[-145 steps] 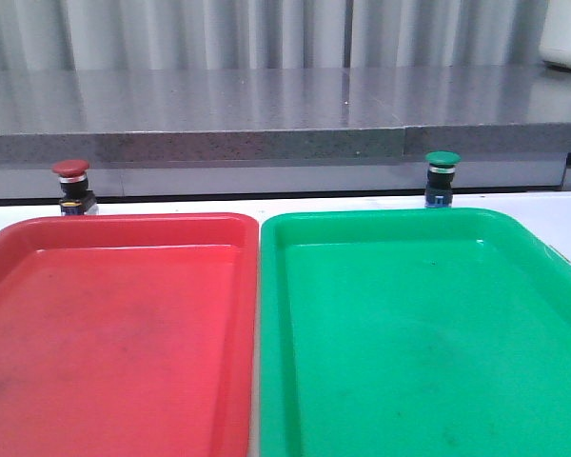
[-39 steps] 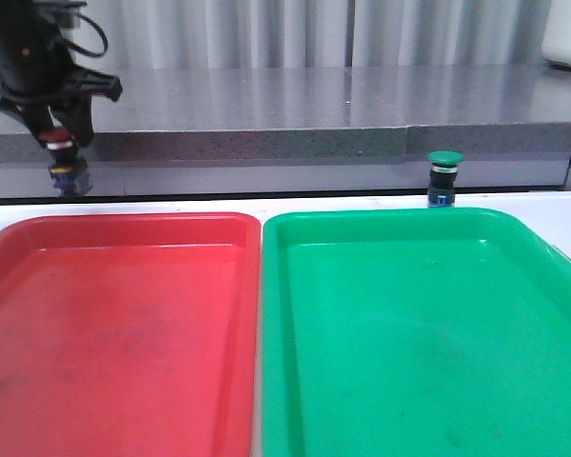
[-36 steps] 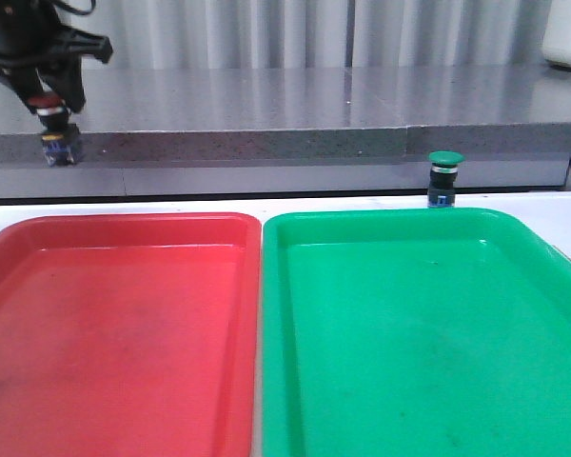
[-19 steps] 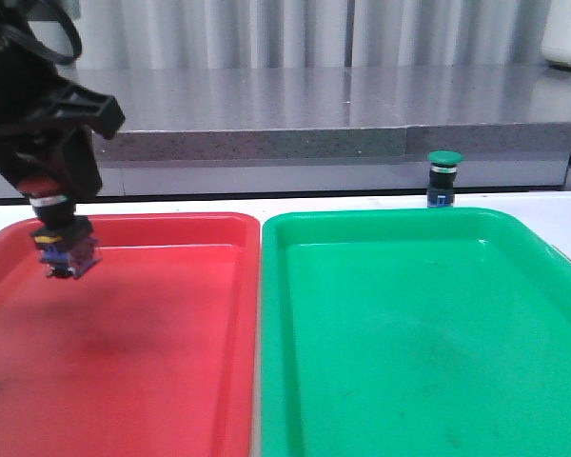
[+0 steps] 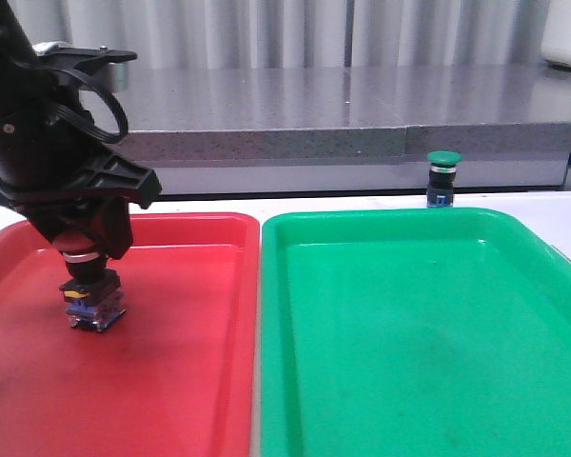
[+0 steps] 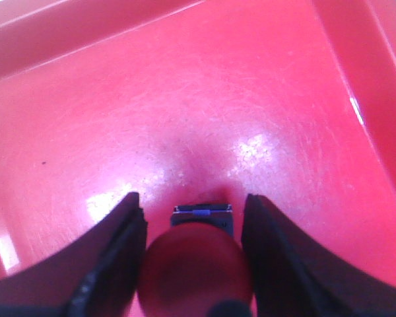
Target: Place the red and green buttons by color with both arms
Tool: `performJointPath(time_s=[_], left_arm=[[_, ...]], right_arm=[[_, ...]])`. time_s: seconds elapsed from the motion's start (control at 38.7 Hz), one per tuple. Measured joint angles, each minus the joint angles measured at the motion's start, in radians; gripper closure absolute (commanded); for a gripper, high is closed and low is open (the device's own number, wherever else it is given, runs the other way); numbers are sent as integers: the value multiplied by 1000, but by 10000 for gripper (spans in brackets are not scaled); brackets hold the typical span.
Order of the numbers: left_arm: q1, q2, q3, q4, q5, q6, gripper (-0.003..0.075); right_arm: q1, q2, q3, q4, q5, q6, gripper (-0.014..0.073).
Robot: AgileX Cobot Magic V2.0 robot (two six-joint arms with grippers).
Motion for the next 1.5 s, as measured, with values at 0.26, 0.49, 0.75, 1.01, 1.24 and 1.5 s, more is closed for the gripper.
performJointPath(time_s=[0.26,0.49,0.75,1.01,1.24,1.5], left_arm=[[0,-109,-77,30,22,0,336],[208,-365,-136,63,76,0,740],[295,-853,187,62,4,0,740],[295,-1474,506,53,-10,0,740],[295,-1673,539,47,-12,0,740],[297,-1673,539,47,-12,0,740]], right_arm=[[0,0,0,0,0,0,-8],[0,0,0,0,0,2,-8],[0,0,0,0,0,2,-8],[0,0,0,0,0,2,-8],[0,0,0,0,0,2,-8],[0,0,0,0,0,2,-8]])
